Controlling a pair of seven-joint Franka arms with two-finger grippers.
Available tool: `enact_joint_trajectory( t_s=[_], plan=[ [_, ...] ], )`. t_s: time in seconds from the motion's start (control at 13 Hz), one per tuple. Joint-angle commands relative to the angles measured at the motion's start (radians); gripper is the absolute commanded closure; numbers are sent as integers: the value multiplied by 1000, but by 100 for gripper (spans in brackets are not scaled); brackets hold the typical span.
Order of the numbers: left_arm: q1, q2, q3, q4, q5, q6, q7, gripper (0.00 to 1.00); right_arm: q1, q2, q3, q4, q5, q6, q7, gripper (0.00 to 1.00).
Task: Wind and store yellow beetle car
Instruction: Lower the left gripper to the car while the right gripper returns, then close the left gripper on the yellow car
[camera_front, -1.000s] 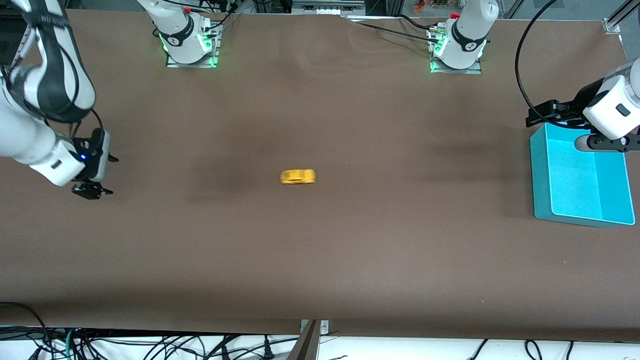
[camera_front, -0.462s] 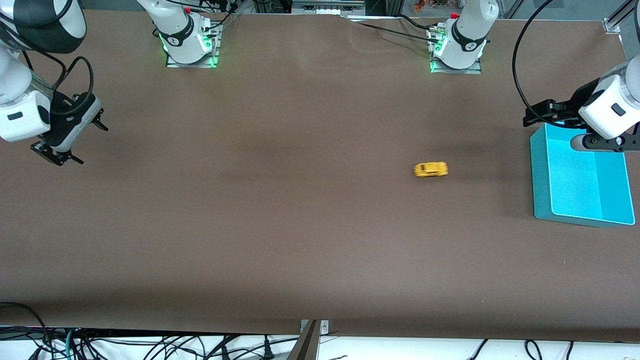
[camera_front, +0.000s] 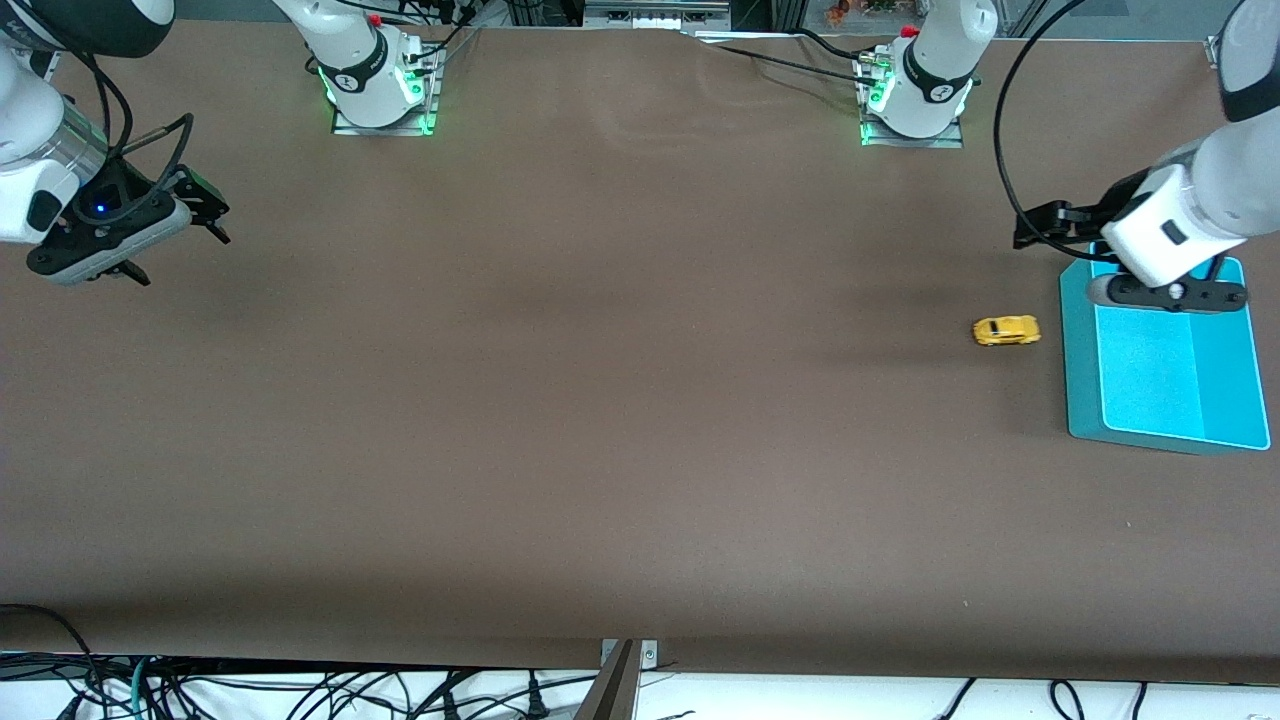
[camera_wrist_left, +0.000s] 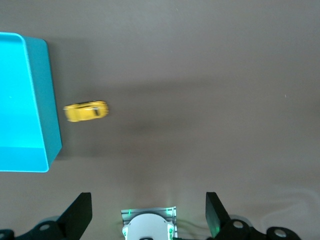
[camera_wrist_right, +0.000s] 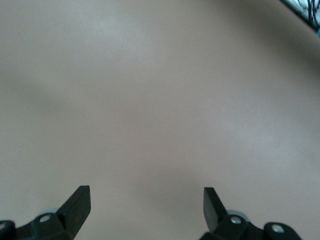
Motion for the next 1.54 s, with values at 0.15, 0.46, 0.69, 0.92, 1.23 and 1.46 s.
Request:
enact_joint_trajectory(
  t_s=[0.15,0.46,0.69,0.92,1.23,1.46],
  plan=[
    [18,-14,-6,-84,12,-5,280,0,60,-21,-89,8,54,-51,185,0],
    [62,-15,-3,-203,58,90,668,0,67,-34,-96,8,54,-70,241,0],
    [82,-23,-2,-335,110,234,965,0,84,-34,-116,8,55,-65,273,0],
    [131,-76,0,-541,110,467,1181,0,90,-32,-111,5,57,-59,284,0],
    [180,-90,1,-705,130,663,1332,0,104,-26,-93,11,55,-57,313,0],
    [255,-83,1,-834,130,889,1488,0,104,-27,-65,17,55,-56,347,0]
  ],
)
